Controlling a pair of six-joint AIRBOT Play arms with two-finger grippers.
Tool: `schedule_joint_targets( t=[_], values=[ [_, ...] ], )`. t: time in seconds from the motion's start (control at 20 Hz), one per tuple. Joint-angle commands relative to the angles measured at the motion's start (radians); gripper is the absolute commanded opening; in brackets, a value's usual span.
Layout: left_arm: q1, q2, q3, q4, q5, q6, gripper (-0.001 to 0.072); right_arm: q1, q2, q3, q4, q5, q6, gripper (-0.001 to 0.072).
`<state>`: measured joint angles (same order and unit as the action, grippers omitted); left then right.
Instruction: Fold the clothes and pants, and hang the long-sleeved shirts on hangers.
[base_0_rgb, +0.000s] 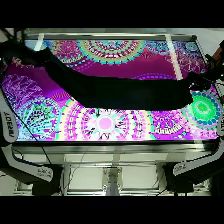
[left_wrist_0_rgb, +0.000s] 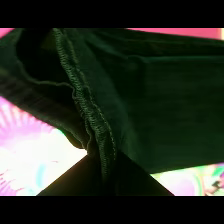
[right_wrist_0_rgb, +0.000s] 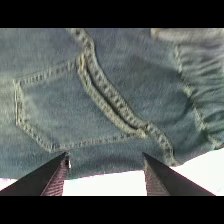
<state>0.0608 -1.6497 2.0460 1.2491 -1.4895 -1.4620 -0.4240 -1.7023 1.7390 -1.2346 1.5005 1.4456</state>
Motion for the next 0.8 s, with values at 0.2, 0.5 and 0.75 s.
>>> schedule_joint_targets(
  t=[0.2, 0.5, 0.75],
  values=[
    [-0.388, -0.106, 0.035, -0.005, 0.099, 0.0, 0.0025, 0.014, 0.0, 0.001, 0.07, 0.067, 0.0, 0.0522],
    [-0.56, -0.277, 0.037, -0.111, 0.301, 0.005, 0.0025, 0.115, 0.0, -0.09, 0.069, 0.04, -0.001, 0.0522],
    [-0.571, -0.368, 0.036, -0.22, 0.307, 0.042, 0.0036, 0.192, 0.0, -0.183, 0.067, -0.014, -0.009, 0.0522]
  ],
)
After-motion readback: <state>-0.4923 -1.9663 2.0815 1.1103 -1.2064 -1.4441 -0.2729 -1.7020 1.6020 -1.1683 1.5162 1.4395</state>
